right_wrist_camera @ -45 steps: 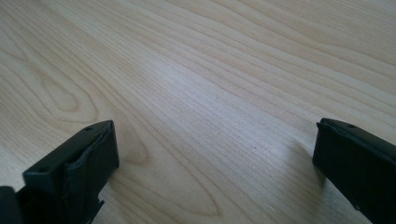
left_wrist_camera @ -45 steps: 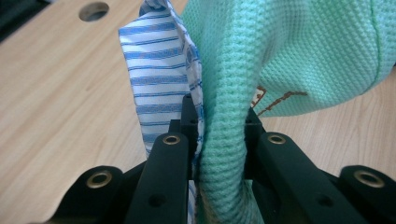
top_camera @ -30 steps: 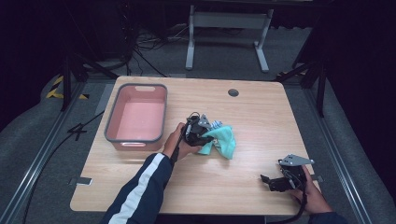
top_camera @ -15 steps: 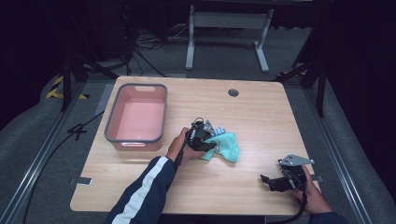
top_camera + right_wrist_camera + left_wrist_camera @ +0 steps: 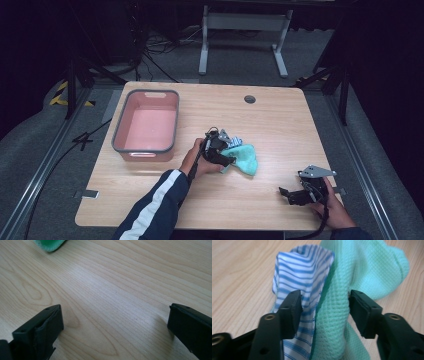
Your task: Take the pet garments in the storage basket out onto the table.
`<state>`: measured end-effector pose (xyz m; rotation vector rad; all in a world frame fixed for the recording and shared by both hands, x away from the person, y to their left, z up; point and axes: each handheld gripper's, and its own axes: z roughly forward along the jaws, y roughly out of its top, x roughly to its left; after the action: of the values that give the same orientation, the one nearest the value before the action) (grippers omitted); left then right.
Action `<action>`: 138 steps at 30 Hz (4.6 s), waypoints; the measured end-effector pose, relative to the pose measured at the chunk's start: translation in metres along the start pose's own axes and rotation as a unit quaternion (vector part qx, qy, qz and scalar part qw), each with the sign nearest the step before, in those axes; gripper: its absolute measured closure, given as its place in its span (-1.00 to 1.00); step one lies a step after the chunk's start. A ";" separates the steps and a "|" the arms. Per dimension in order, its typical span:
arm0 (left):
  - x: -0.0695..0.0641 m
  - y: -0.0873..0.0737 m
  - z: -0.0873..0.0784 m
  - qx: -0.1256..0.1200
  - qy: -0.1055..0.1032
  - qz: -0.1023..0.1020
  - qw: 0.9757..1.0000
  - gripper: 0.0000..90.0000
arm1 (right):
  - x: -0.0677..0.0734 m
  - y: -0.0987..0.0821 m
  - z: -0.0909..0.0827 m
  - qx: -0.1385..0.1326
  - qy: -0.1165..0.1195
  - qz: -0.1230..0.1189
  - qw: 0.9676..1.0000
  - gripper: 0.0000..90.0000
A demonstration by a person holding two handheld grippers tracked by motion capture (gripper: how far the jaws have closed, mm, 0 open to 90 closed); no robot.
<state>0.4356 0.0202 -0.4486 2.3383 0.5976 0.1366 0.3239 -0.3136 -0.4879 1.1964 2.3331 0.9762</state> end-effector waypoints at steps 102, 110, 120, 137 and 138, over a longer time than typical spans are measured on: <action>0.018 -0.221 -0.179 0.065 0.112 0.006 0.992 -0.64 | 0.000 -0.001 -0.001 0.000 0.000 -0.001 1.000 -0.99; 0.029 -0.243 -0.183 0.017 0.084 -0.052 0.995 -0.67 | 0.000 -0.001 -0.001 0.001 0.000 -0.002 1.000 -0.99; 0.030 -0.253 -0.183 -0.019 0.093 -0.062 0.994 -0.68 | 0.000 -0.001 -0.001 0.000 0.000 -0.002 1.000 -0.99; 0.030 -0.252 -0.183 -0.019 0.092 -0.061 0.994 -0.70 | 0.000 -0.002 -0.001 0.000 0.000 -0.002 1.000 -0.99; 0.030 -0.252 -0.183 -0.019 0.092 -0.061 0.994 -0.70 | 0.000 -0.002 -0.001 0.000 0.000 -0.002 1.000 -0.99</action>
<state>0.3187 0.3086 -0.4827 2.2602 0.8202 0.3071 0.3223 -0.3148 -0.4881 1.1921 2.3336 0.9743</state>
